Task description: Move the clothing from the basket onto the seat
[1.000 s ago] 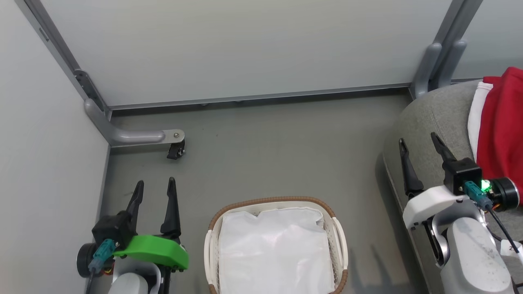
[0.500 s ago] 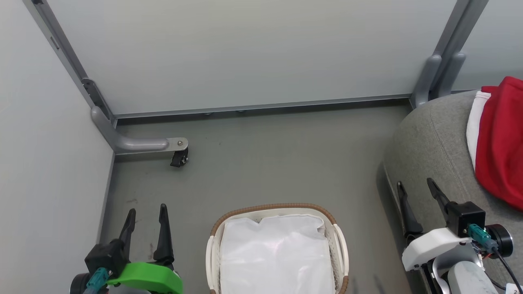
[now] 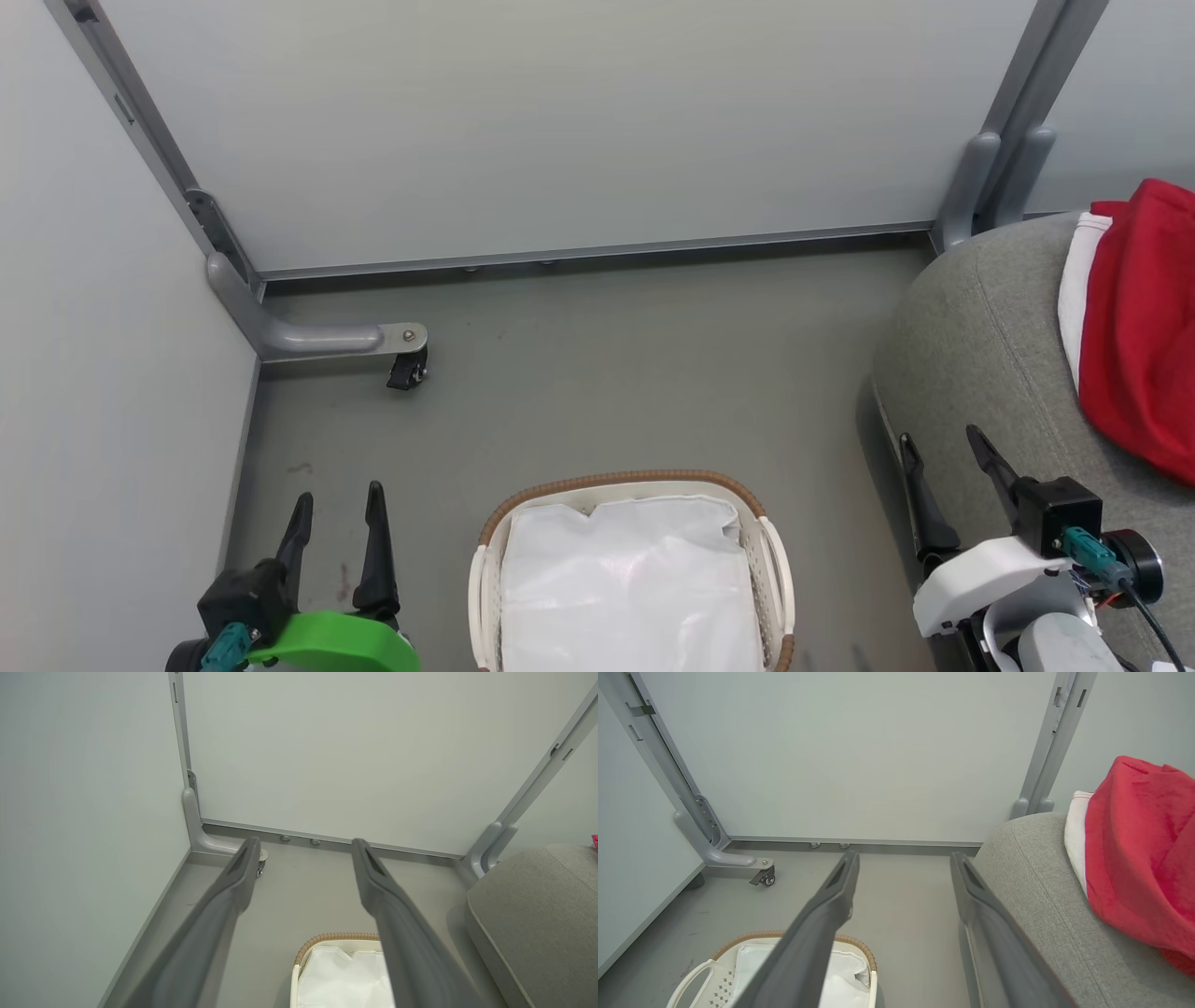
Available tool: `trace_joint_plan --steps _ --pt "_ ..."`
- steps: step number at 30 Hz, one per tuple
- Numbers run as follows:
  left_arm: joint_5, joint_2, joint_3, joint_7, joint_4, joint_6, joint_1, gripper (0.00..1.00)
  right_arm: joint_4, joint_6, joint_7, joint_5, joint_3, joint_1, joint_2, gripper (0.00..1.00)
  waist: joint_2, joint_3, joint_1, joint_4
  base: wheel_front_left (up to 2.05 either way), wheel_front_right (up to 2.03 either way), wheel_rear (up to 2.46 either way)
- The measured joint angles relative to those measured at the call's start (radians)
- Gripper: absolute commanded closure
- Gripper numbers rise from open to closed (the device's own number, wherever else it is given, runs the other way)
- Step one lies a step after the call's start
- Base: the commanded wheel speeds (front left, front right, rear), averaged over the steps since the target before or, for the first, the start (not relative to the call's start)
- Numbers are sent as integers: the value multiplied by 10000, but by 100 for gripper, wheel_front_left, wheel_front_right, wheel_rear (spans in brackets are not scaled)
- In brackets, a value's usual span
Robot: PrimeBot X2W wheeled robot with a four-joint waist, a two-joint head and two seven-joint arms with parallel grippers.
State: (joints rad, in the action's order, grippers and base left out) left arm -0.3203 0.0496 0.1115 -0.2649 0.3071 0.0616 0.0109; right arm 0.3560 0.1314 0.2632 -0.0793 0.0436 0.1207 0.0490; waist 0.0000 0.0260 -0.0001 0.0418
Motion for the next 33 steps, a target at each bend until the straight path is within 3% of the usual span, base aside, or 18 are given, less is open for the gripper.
trace_joint_plan --steps 9,10,15,33 --pt "61 0 -42 0 75 -104 -1 0 29 0 0 -50 -102 -32 0 0 1 -59 0 1 0 0 0" --pt "59 -2 -44 0 117 -102 -2 100 67 0 0 -50 -105 -39 -10 100 0 -63 0 1 0 0 0" --pt "-21 -25 -40 44 512 -100 -44 100 470 0 -102 -136 -100 -250 -107 100 0 -67 0 -3 0 0 0" --pt "-2976 -27 -512 895 291 17 -12 100 153 0 -924 -3597 75 -260 -107 100 0 -90 0 -63 0 0 0"
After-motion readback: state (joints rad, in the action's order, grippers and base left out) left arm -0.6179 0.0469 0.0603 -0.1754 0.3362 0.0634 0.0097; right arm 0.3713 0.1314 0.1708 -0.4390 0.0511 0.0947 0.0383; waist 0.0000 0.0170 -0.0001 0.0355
